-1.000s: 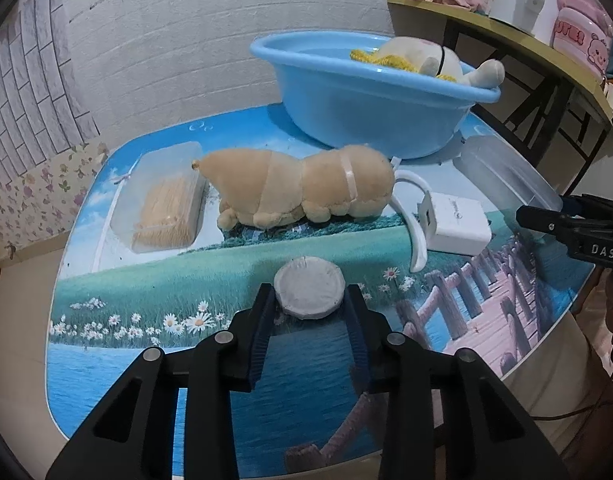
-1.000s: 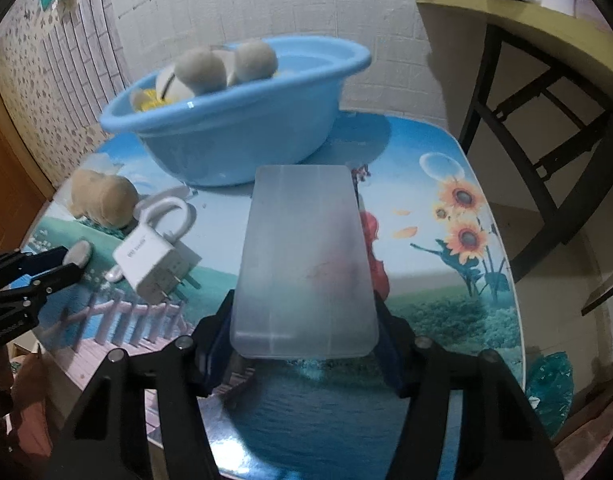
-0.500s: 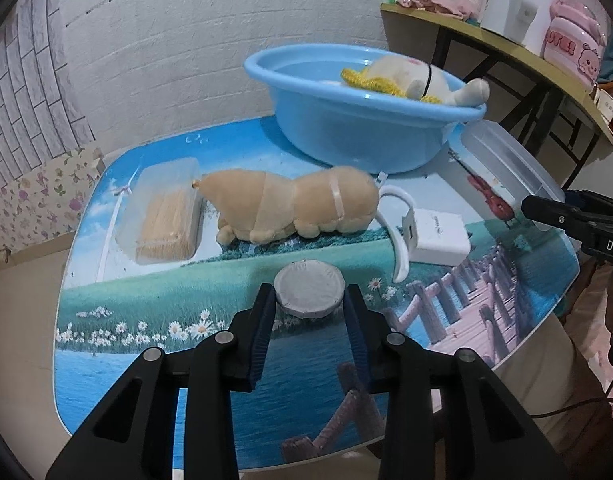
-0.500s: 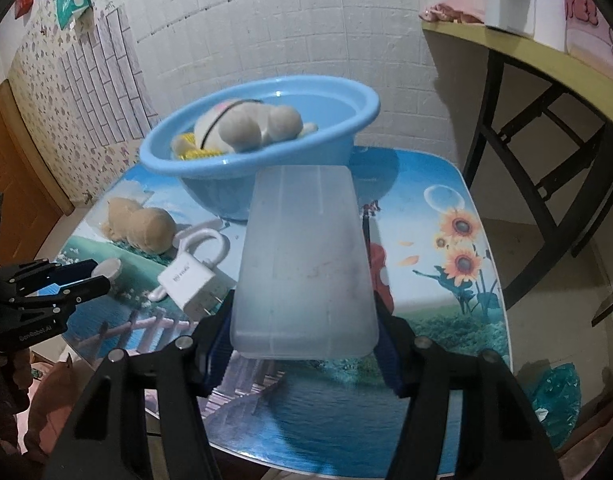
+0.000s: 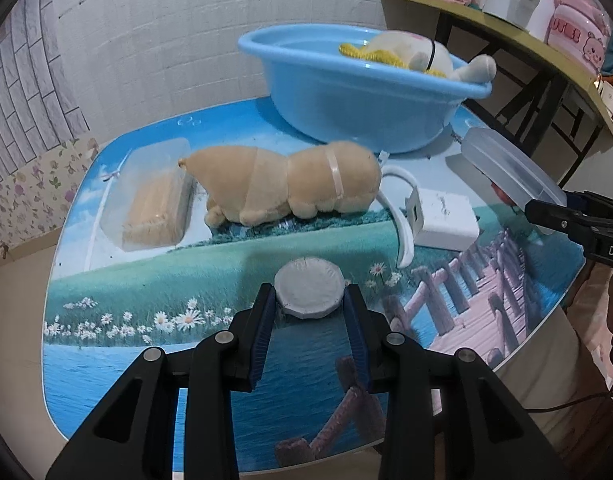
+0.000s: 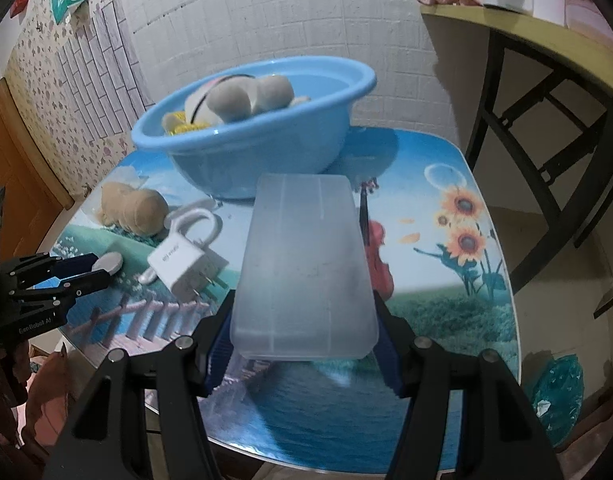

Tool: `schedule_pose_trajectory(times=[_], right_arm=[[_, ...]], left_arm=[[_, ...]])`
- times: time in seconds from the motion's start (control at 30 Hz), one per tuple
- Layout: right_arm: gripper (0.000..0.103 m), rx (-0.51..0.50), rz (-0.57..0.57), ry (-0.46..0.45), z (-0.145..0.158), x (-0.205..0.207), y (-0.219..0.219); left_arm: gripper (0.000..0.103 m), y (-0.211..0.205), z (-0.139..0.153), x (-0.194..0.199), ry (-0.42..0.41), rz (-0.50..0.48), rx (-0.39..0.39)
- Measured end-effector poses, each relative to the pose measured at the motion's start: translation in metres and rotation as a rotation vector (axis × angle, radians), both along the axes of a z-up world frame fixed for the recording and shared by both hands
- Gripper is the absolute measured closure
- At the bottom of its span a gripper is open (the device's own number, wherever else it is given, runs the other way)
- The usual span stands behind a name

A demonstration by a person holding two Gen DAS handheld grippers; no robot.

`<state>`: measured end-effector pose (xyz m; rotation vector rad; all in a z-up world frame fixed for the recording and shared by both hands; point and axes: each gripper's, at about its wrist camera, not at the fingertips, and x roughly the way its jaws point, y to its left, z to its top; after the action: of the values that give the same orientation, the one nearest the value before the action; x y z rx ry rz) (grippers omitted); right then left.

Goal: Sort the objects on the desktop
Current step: 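Lift the disc with the left gripper while the right lifts the clear case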

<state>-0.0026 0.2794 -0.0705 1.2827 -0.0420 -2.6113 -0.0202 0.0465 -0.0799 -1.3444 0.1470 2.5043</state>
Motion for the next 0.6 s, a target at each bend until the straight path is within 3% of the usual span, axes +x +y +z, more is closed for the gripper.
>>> schedule_pose_trajectory(times=[0.2,0.27,0.37,0.4,0.43,0.6], right_arm=[[0.043,0.001,0.002,-0.032,-0.012,0.000,0.002],[0.043,0.004,0.006,-0.038,-0.014,0.000,0.001],[0.043,0.003,0.009,-0.038,-0.014,0.000,0.001],[0.043,0.001,0.009,-0.037,-0.013,0.000,0.001],[0.043,0.000,0.009,-0.037,-0.014,0.000,0.002],[0.043,-0.004,0.007,-0.043,-0.017,0.001,0.003]], left_arm=[[0.066,0.004,-0.004,-0.002,0.012,-0.007,-0.023],[0.056,0.005,-0.005,-0.003,0.010,-0.005,-0.038],[0.024,0.003,-0.007,-0.006,0.003,0.024,-0.054],[0.007,0.003,-0.009,-0.006,0.002,0.040,-0.071],[0.001,0.002,-0.011,-0.007,0.000,0.049,-0.084],[0.000,-0.007,-0.015,-0.008,-0.023,0.078,-0.039]])
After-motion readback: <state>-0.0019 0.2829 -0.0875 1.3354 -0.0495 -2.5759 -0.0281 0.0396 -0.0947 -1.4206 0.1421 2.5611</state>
